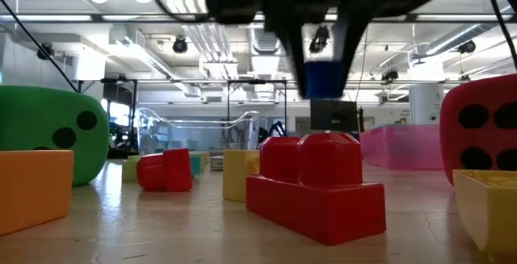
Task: Pick & Place Toys
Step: Put the dark blue game piece into the white bin
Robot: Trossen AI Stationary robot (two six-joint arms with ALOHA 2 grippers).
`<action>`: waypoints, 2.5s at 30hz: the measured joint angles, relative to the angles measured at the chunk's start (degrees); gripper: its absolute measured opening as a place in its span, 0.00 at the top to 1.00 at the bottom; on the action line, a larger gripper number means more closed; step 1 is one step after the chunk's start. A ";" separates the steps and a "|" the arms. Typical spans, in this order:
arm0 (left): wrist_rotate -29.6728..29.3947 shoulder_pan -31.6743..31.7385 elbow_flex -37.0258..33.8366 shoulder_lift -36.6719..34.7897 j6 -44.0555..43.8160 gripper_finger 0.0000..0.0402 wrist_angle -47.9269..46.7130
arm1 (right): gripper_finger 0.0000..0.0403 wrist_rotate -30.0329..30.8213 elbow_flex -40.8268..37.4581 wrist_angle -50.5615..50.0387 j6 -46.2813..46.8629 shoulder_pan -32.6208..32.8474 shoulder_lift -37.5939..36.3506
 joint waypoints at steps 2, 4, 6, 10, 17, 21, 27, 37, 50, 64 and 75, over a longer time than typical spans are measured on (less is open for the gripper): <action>-0.01 0.00 0.00 0.00 0.00 0.51 0.00 | 0.69 -0.02 2.02 -2.54 1.15 1.46 0.00; 0.01 0.00 0.00 0.00 0.00 0.51 0.00 | 0.69 0.02 3.27 -2.19 1.39 2.82 -0.18; 0.01 0.00 0.00 0.00 0.00 0.51 -0.02 | 0.69 0.00 3.72 -2.19 1.60 4.07 -0.77; 0.16 0.00 0.00 -0.04 0.00 0.51 -0.02 | 0.69 -0.15 3.30 -2.11 4.73 6.30 -2.54; 0.42 0.00 0.00 -0.04 -0.02 0.51 -0.03 | 0.69 2.74 -1.07 -2.24 6.98 9.41 -7.39; 0.43 0.00 0.00 -0.04 -0.08 0.51 -0.02 | 0.69 5.34 -4.93 -2.21 3.12 10.30 -11.59; 0.58 0.00 0.00 -0.02 -0.23 0.51 -0.02 | 0.69 5.08 -14.14 -2.21 -1.50 10.40 -20.28; 0.44 0.07 0.00 0.28 -6.17 0.51 2.42 | 0.69 -1.58 -33.53 -2.17 4.01 12.23 -37.44; -2.63 4.38 0.00 5.72 -15.75 0.51 7.88 | 0.69 -7.71 -53.99 8.05 -3.55 18.20 -47.43; -11.72 5.70 0.02 5.86 -31.83 0.51 9.13 | 0.69 -6.19 -70.54 23.88 -6.01 20.14 -49.04; -13.14 5.77 0.02 6.18 -36.22 0.51 10.45 | 0.69 -6.38 -75.71 24.17 2.97 19.03 -49.53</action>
